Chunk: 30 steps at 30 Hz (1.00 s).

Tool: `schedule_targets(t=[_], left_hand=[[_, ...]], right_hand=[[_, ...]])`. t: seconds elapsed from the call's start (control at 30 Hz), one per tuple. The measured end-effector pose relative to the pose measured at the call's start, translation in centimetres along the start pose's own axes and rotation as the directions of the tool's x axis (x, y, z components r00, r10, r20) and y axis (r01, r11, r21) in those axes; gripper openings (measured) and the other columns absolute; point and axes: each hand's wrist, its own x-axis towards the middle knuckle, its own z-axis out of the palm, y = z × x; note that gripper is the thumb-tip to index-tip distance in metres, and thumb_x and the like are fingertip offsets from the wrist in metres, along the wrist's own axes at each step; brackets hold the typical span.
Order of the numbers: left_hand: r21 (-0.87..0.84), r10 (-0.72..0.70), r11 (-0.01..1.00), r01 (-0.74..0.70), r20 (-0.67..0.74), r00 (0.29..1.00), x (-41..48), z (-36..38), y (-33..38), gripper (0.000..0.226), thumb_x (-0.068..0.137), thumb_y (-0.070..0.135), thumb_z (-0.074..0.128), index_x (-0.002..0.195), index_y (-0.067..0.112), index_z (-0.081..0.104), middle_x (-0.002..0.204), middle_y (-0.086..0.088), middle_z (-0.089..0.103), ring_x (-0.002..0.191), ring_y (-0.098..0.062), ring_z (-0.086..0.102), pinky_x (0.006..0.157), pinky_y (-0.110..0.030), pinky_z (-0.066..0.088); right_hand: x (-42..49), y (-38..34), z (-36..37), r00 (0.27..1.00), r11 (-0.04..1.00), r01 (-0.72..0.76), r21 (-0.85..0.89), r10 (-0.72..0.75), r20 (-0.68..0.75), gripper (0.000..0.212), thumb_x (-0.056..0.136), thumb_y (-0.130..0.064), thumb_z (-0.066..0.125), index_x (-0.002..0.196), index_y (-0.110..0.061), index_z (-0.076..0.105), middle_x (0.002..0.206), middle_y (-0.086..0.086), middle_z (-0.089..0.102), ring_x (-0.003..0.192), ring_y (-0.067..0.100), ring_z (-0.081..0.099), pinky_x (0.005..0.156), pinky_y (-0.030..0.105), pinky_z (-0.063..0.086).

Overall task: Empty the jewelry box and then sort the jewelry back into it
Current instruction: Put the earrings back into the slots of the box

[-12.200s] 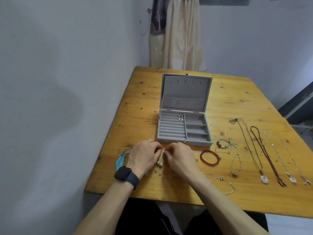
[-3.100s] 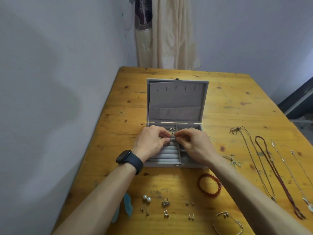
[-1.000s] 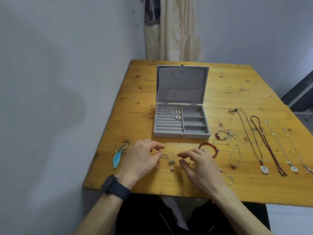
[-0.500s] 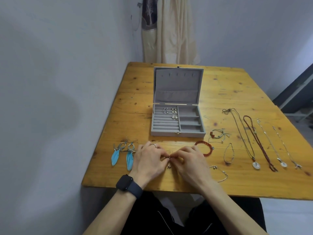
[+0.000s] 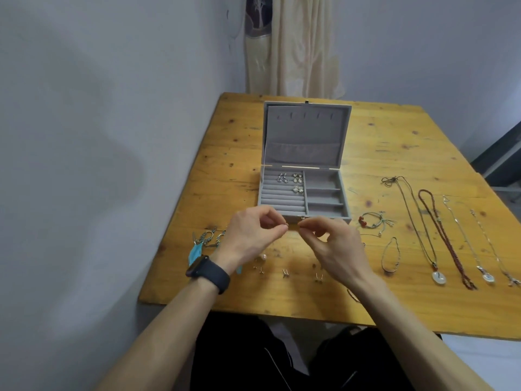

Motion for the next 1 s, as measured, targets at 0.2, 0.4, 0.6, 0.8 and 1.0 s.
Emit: schedule_targets(t=[0.2, 0.4, 0.6, 0.8, 1.0], left_hand=[[-0.014, -0.093, 0.996, 0.093, 0.004, 0.996, 5.1, -1.9, -1.0, 0.008, 0.088, 0.033, 0.074, 0.095, 0.028, 0.075, 0.09, 0.015, 0.072, 0.086, 0.005, 0.064, 0.073, -0.014, 0.052], [0.194, -0.081, 0.978, 0.078, 0.012, 0.997, 9.8, -1.7, -2.0, 0.007, 0.089, 0.033, 0.073, 0.094, 0.03, 0.077, 0.101, 0.008, 0.064, 0.096, -0.008, 0.058, 0.086, -0.03, 0.051], [0.206, -0.082, 0.974, 0.096, -0.074, 0.994, 11.7, 0.2, -2.9, 0.007, 0.088, 0.035, 0.073, 0.093, 0.032, 0.077, 0.114, 0.009, 0.041, 0.12, -0.016, 0.045, 0.099, -0.032, 0.041], [0.23, -0.083, 0.967, 0.11, -0.122, 0.989, 11.4, 1.1, -2.9, 0.008, 0.088, 0.036, 0.072, 0.093, 0.031, 0.076, 0.12, 0.007, 0.035, 0.121, -0.016, 0.039, 0.092, -0.025, 0.034], [0.215, -0.199, 0.955, 0.204, -0.048, 0.979, 11.4, 0.8, -2.4, 0.01, 0.088, 0.037, 0.071, 0.097, 0.036, 0.075, 0.152, -0.006, 0.037, 0.14, -0.026, 0.029, 0.113, -0.037, 0.026]], right_hand=[[4.5, 0.9, -0.6, 1.0, 1.0, -0.001, -0.014, 0.001, -0.013, 0.007, 0.089, -0.029, 0.072, 0.094, -0.031, 0.077, 0.088, -0.021, 0.067, 0.086, -0.002, 0.054, 0.074, 0.015, 0.039], [9.0, 1.6, 1.0, 0.998, 0.975, -0.039, -0.217, 0.05, 0.042, 0.017, 0.094, -0.043, 0.063, 0.102, -0.035, 0.076, 0.104, -0.01, 0.062, 0.099, 0.013, 0.044, 0.079, 0.028, 0.041], [11.5, 2.1, 2.8, 0.997, 0.937, -0.006, -0.349, 0.034, 0.076, 0.019, 0.095, -0.043, 0.061, 0.104, -0.035, 0.074, 0.122, -0.006, 0.06, 0.118, 0.02, 0.04, 0.092, 0.039, 0.044], [12.1, 2.4, 3.5, 0.991, 0.905, 0.009, -0.425, 0.048, 0.123, 0.02, 0.095, -0.043, 0.058, 0.106, -0.035, 0.072, 0.131, -0.006, 0.055, 0.129, 0.025, 0.032, 0.097, 0.046, 0.04], [12.4, 2.0, 3.7, 0.985, 0.885, 0.019, -0.466, 0.064, 0.162, 0.023, 0.098, -0.042, 0.053, 0.109, -0.034, 0.072, 0.134, -0.005, 0.052, 0.133, 0.025, 0.028, 0.099, 0.043, 0.034]])
